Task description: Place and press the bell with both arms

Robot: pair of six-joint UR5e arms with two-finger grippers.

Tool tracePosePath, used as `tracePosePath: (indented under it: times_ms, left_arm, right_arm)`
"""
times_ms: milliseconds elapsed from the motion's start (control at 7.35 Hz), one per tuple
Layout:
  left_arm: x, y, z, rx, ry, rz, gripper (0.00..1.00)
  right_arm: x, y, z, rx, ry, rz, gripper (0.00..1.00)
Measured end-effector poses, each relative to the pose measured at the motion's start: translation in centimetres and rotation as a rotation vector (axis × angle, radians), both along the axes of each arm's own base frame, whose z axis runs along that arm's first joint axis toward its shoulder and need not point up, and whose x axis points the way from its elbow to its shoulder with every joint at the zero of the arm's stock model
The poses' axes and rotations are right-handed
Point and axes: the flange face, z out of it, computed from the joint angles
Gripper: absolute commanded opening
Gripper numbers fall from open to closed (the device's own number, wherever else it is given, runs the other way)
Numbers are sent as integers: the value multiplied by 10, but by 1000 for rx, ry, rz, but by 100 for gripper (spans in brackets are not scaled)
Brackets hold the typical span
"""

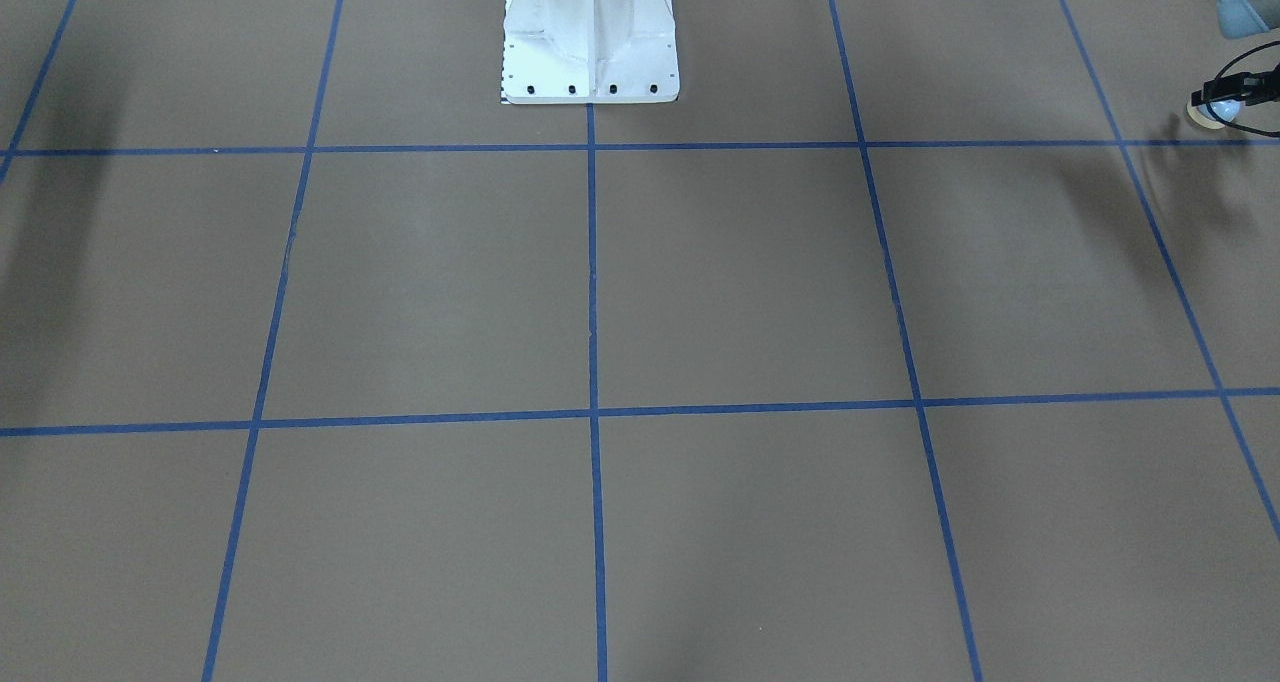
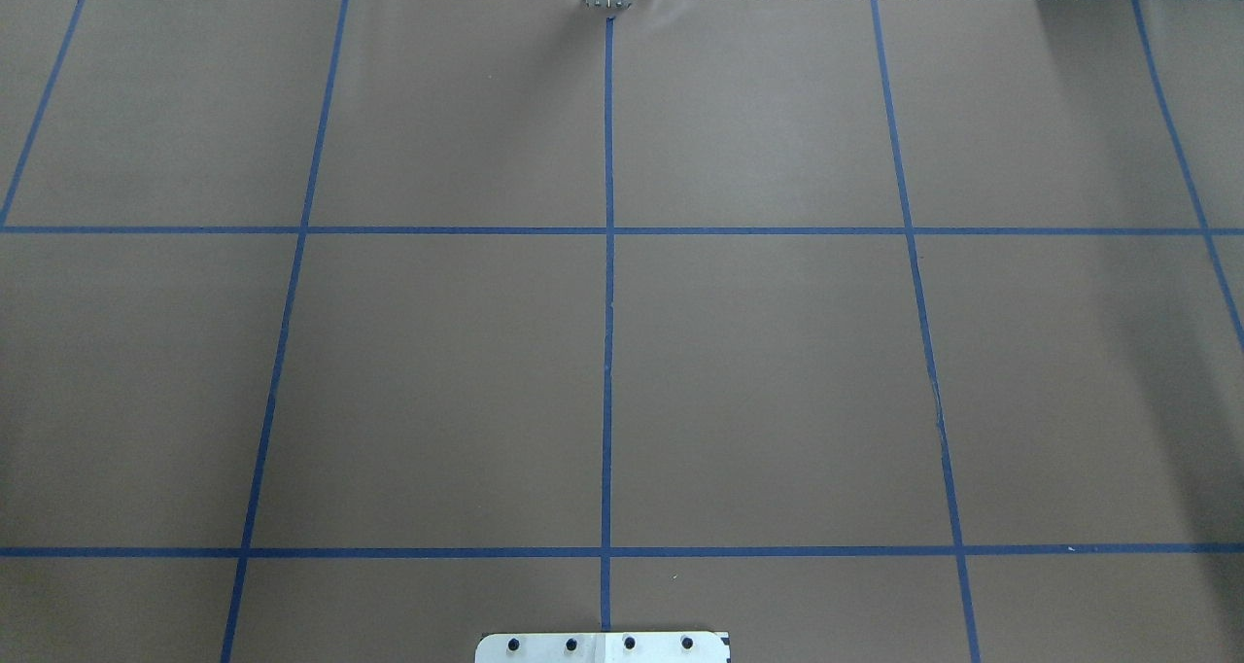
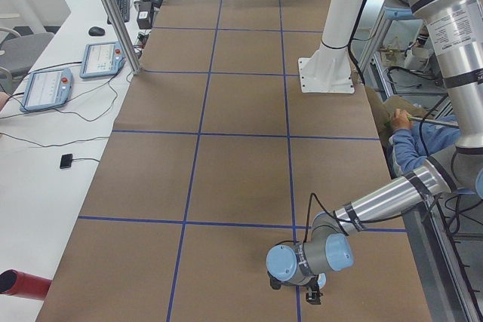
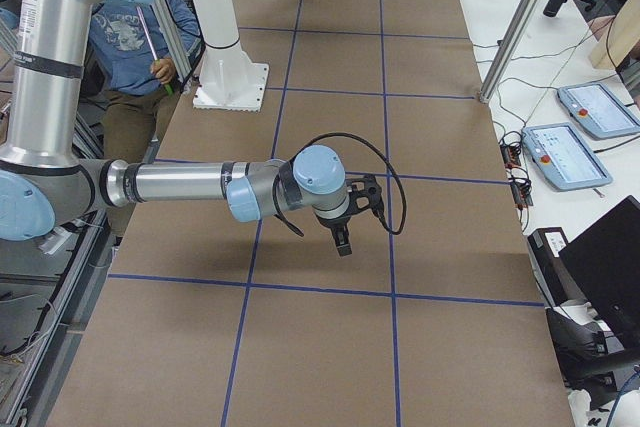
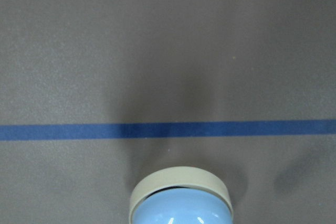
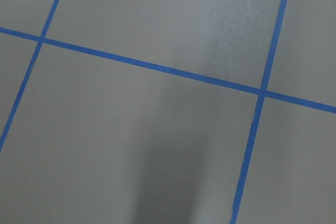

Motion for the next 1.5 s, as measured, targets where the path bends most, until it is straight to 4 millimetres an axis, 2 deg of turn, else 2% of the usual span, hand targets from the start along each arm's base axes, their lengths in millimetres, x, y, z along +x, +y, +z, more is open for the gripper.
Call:
tracePosePath:
  times_ms: [272, 408, 952, 1088, 1224, 1497]
  left_arm:
    - [3, -9, -2, 9, 2, 3, 97]
    - [3, -10, -2, 11, 3, 4, 92]
    - [3, -5, 4, -4, -2, 9, 94]
    - [3, -5, 5, -6, -2, 9, 75]
    - [3, -5, 5, -6, -2, 9, 37]
    - [3, -4, 6, -6, -2, 9, 7]
  right_arm:
    - [0, 0, 0, 0, 0, 0, 100]
    - [0, 0, 0, 0, 0, 0, 100]
    - [0, 0, 1, -2, 0, 0, 100]
    - [0, 1, 1, -3, 0, 0, 100]
    - [0, 1, 1, -4, 0, 0, 100]
    - [0, 1, 2, -4, 0, 0, 100]
